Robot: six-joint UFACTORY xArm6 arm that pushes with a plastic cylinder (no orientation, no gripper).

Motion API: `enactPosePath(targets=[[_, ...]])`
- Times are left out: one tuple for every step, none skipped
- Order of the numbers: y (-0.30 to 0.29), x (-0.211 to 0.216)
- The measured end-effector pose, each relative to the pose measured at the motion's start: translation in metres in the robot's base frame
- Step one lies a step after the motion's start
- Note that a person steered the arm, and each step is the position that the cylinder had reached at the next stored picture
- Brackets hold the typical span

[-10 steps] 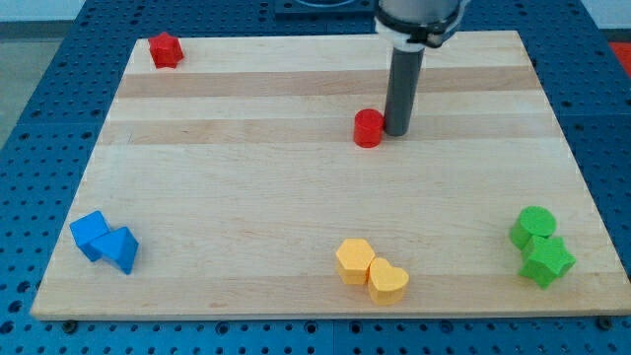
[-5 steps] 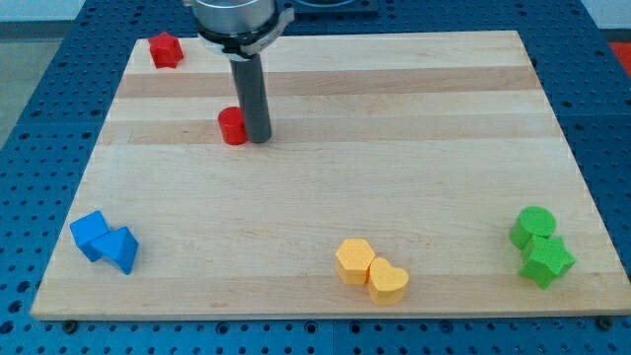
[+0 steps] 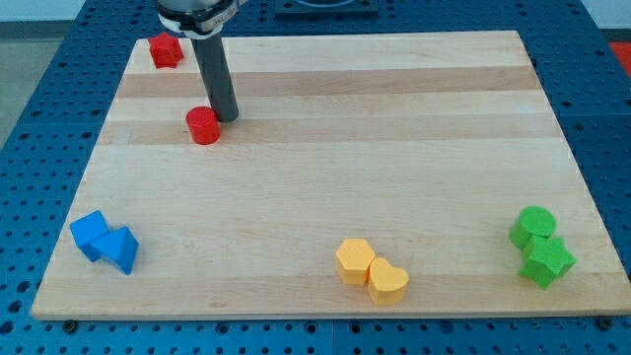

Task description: Push red circle below red star

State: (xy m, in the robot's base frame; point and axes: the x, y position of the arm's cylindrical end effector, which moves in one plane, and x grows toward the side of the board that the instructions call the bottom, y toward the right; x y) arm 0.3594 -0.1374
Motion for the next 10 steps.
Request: enactPosePath(targets=[[0.000, 0.016], [-0.011, 0.020], [-0.009, 0.029], [-0.005, 0.045], [-0.007, 0.046], [-0.021, 0.046], [-0.043, 0.046], [-0.058, 0.046], [-0.076, 0.045], [-0.071, 0.045]])
